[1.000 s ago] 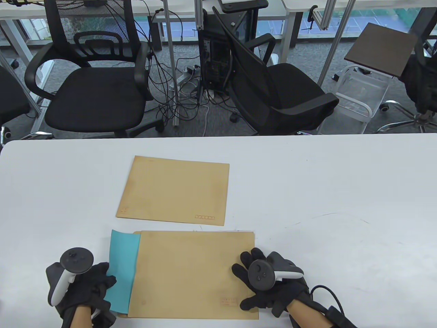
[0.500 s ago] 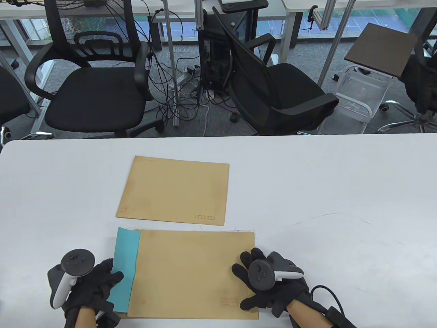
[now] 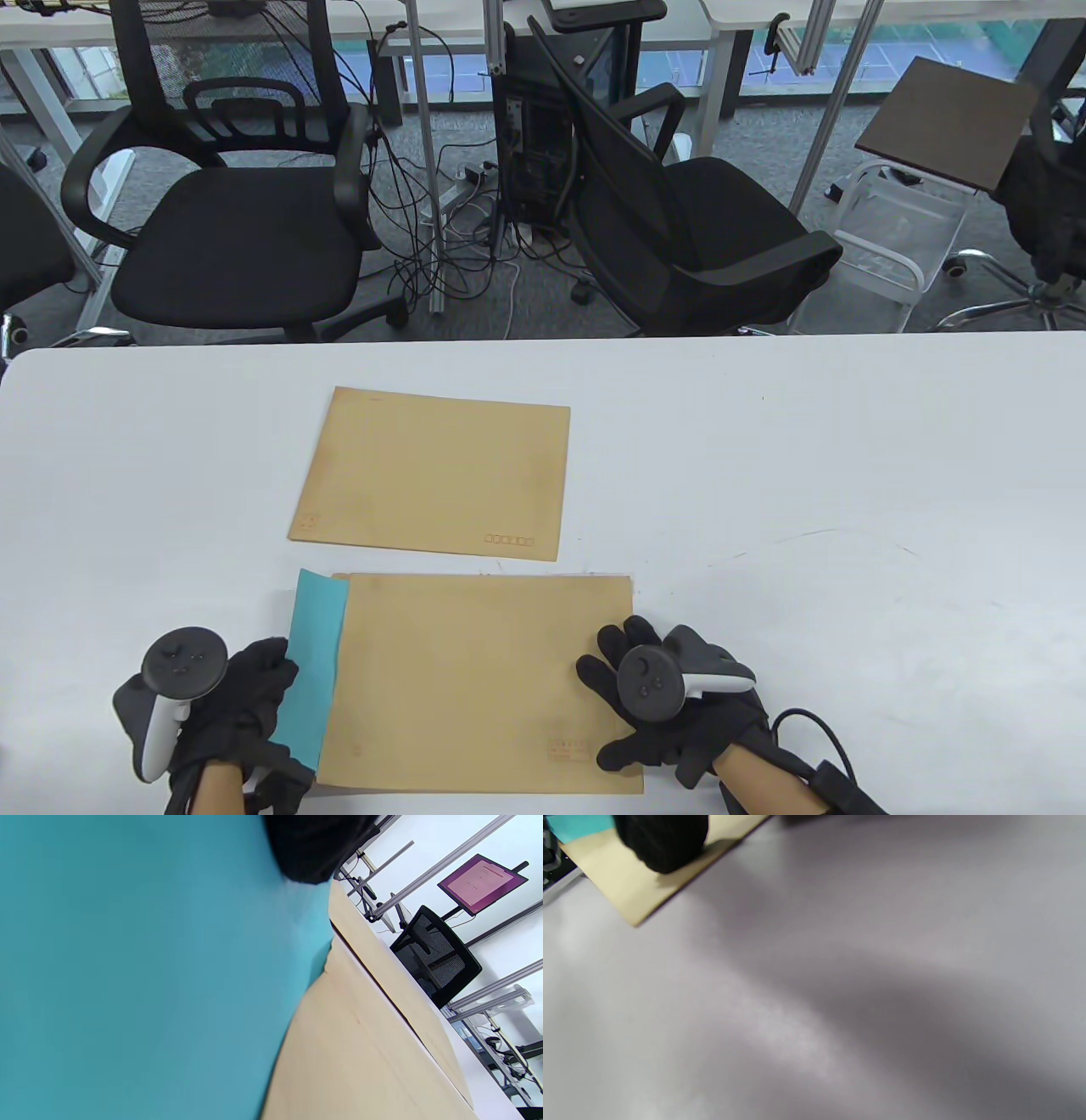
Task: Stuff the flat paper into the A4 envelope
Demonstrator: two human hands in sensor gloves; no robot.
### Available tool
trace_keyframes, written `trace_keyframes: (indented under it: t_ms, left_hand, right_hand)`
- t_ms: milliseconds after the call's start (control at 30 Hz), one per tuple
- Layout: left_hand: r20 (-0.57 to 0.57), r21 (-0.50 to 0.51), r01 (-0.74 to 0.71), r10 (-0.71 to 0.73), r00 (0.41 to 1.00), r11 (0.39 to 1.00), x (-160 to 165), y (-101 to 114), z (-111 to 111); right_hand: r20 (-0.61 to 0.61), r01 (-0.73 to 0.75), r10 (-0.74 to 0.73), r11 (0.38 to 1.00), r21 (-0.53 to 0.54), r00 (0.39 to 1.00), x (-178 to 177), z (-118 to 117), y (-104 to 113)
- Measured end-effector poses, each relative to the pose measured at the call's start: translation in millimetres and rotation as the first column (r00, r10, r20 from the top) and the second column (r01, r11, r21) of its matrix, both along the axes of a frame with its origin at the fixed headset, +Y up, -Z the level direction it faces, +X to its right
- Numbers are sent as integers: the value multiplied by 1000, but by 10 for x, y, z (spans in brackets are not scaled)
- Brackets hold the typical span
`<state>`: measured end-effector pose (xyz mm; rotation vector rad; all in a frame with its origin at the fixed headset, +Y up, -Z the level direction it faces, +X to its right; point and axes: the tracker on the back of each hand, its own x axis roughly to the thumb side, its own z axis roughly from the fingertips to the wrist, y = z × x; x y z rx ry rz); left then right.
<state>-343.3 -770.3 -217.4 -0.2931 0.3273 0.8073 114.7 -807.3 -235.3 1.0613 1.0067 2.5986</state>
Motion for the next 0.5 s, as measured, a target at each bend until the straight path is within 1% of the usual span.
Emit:
trace_keyframes:
  t_ms: [200,400,467,500]
  left_hand:
    - [63,-19,20,-19,998,1000,116,-44,-25]
    - [112,-10,99,-98,989,995,226,-42,-36]
    - [116,-5,149,-148,982,989,260,-9,-34]
    - [111,-3,216,-215,970,976,286,23,-31]
  right_hand:
    - [0,1,-1,1000,0,1000,0,0,-1]
    - [0,3,-3,1000,-2,1000,0,1,0]
    - [0,3,-3,1000,-2,1000,2,1,0]
    - [0,3,-3,1000,-2,1000,3,0,0]
